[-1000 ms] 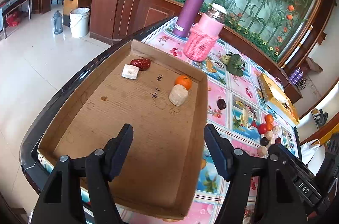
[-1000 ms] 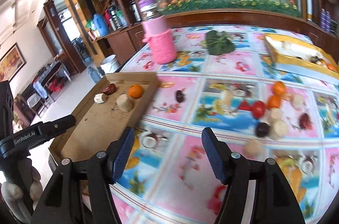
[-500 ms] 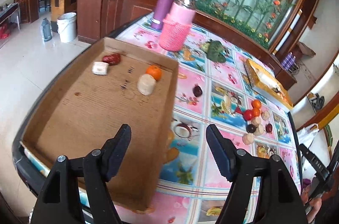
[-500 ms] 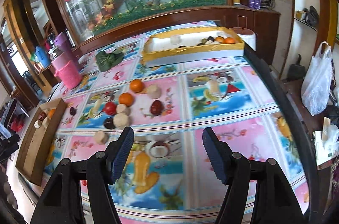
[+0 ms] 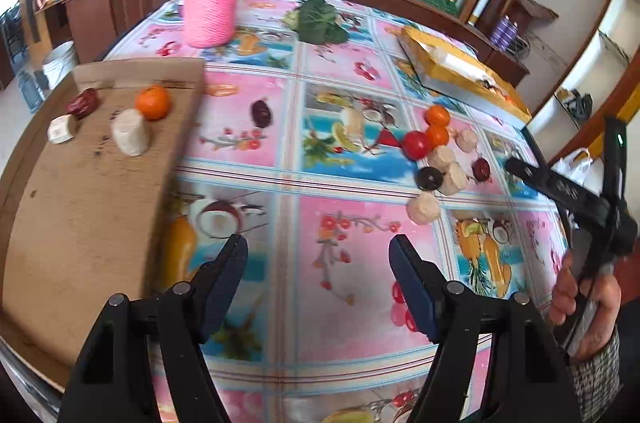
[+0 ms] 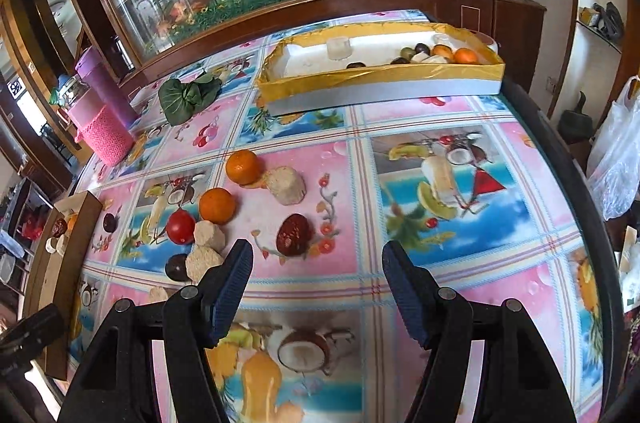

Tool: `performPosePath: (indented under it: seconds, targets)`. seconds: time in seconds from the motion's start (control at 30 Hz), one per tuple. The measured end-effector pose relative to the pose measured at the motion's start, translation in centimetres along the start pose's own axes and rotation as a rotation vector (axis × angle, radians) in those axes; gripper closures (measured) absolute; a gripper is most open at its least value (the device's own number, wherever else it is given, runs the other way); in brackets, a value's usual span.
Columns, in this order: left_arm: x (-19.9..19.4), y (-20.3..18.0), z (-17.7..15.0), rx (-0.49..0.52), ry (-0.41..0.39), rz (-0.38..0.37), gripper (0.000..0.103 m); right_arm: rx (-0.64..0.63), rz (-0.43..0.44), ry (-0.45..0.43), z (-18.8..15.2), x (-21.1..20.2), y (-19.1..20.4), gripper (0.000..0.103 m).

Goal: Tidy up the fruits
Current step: 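Move both tools back toward the remaining fruit on the tablecloth, then close right tool on a red date while left tool grasps a beige cake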

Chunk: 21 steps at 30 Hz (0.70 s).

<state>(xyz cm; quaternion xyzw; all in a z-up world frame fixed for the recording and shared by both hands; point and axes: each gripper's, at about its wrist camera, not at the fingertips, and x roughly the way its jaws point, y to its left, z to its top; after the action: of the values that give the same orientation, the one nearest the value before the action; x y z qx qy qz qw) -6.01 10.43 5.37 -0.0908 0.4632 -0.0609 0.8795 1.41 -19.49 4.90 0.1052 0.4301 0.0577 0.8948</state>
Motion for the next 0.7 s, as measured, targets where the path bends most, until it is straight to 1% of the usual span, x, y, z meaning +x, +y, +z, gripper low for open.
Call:
performPosePath:
  seconds: [0.13,0.2,0.27,0.33,0.4,0.47,0.57,0.6,0.63,0.7]
  targets:
    - [1.6,-2.4,0.1,0.081,0.006,-0.005,0.031,-0.029,-0.018,-0.011,0.7,2.0,1.1,0.036]
    - [2.5,-3.3,0.4,0.109,0.018,-0.014,0.031,-0.034,-0.009,-0.012,0.6,2.8,1.1,0.04]
    - [3.5,-4.3,0.5,0.141,0.02,-0.022,0.036,-0.03,0.009,-0.006,0.4,3.4,0.9,0.042]
    - [4.6,-5.3,0.6,0.171,0.026,-0.032,0.047,-0.026,0.02,0.003,0.2,3.9,0.5,0.046]
    - [5.6,-6.2,0.7,0.189,0.04,-0.055,0.052,-0.02,0.021,0.018,0.1,4.4,0.3,0.049]
    - [6.5,-6.9,0.9,0.199,0.044,-0.071,0.052,-0.029,0.016,0.013,0.1,4.4,0.3,0.053]
    - [7.6,-7.8,1.2,0.223,0.049,-0.085,0.052,-0.051,0.011,0.012,0.0,4.5,0.6,0.057]
    - [8.0,-8.2,1.3,0.233,0.049,-0.084,0.052,-0.057,0.008,0.011,0.0,4.6,0.7,0.059]
    - [8.1,-8.4,1.3,0.241,0.042,-0.079,0.052,-0.064,0.005,0.011,0.0,4.6,0.8,0.063]
    - [8.4,-8.8,1.4,0.253,0.037,-0.078,0.052,-0.077,-0.013,0.009,-0.1,4.7,1.1,0.066]
